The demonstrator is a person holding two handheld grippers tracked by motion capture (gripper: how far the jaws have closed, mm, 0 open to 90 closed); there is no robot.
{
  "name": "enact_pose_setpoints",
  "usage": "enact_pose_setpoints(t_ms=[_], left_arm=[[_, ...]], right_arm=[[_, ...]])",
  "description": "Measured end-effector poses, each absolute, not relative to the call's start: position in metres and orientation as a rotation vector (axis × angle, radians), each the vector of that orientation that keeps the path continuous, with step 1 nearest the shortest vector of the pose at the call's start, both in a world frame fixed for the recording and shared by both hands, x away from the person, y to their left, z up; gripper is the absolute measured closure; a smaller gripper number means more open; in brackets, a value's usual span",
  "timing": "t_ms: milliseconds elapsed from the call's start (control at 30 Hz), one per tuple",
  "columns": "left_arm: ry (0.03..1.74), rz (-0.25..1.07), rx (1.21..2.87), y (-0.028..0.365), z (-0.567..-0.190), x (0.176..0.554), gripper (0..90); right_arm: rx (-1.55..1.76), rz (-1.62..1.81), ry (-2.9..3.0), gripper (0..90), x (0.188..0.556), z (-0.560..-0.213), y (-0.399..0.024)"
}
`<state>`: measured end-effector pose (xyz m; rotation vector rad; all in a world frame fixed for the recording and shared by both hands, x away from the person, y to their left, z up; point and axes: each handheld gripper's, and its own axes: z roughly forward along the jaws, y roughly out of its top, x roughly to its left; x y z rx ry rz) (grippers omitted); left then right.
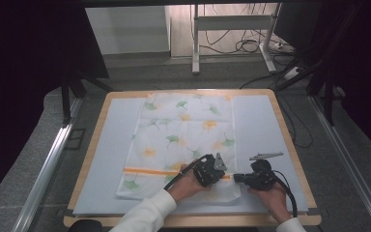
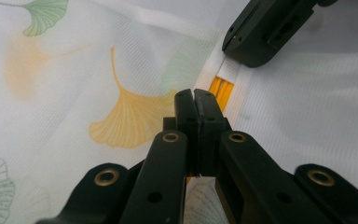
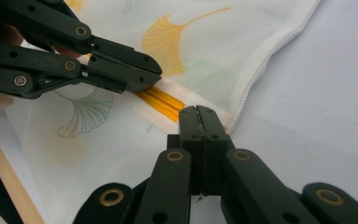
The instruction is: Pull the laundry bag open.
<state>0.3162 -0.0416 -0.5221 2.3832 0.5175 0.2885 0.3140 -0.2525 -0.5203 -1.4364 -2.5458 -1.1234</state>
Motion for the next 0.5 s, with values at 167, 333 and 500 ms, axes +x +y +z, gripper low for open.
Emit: enact_pose_setpoints(t_ms=[167, 333, 500], left_arm=[[0.531, 0.281, 2.382, -0.035, -0.522, 0.318, 90.0], [0.539, 0.280, 2.380, -0.029, -0.522, 0.318, 90.0], [0.554, 0.278, 2.385, -0.021, -0.522, 0.319, 90.0]], right_arm=[[-1.433, -1.142, -2.515, 89.8, 0.315, -0.522, -0.255], [-1.435, -1.148, -2.508, 89.8, 0.315, -0.522, -0.255], [-1.427, -1.150, -2.511, 89.8, 0.315, -0.522, -0.255]])
